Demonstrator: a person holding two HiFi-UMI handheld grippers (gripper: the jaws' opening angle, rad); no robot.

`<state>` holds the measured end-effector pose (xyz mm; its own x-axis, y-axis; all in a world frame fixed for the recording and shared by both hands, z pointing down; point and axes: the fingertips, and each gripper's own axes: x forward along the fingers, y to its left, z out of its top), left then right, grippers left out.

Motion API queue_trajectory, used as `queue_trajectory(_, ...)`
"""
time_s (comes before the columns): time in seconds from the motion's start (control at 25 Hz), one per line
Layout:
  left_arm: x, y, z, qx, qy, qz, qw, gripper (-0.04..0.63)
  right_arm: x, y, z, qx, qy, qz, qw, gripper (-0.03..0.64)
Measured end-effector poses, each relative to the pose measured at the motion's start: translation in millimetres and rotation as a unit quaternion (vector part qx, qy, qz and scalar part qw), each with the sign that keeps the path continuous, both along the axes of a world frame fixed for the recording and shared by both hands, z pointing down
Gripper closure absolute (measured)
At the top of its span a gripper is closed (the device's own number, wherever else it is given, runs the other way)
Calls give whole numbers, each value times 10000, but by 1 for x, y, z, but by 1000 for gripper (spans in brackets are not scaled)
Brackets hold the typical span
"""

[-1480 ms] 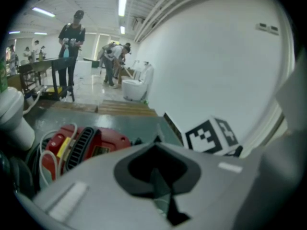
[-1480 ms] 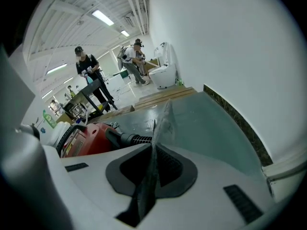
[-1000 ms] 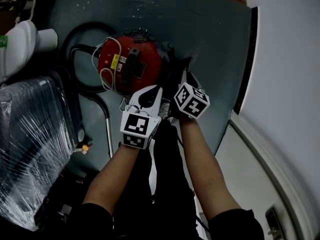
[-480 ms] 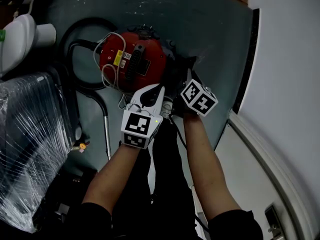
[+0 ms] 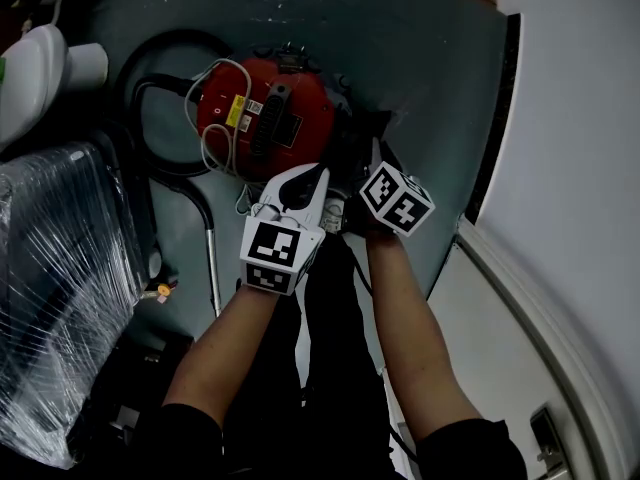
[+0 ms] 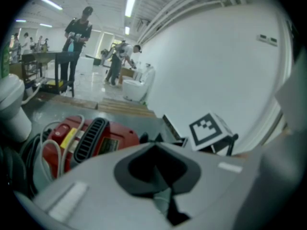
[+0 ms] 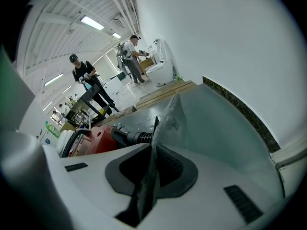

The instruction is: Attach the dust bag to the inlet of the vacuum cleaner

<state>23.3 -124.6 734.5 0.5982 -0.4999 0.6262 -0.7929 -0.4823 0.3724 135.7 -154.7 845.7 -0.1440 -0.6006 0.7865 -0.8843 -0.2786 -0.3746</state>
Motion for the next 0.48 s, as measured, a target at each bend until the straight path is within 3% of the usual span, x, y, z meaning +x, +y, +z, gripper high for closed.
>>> queue_trajectory(0.24,1,1,2,-38,20,71,10000,597,-4,3,8,-6,65,-124,9999,591)
queue_trajectory(0.48,4,0,2,-4,76,82,9999,597,2,-5,0,-358,-455,371,9976,592)
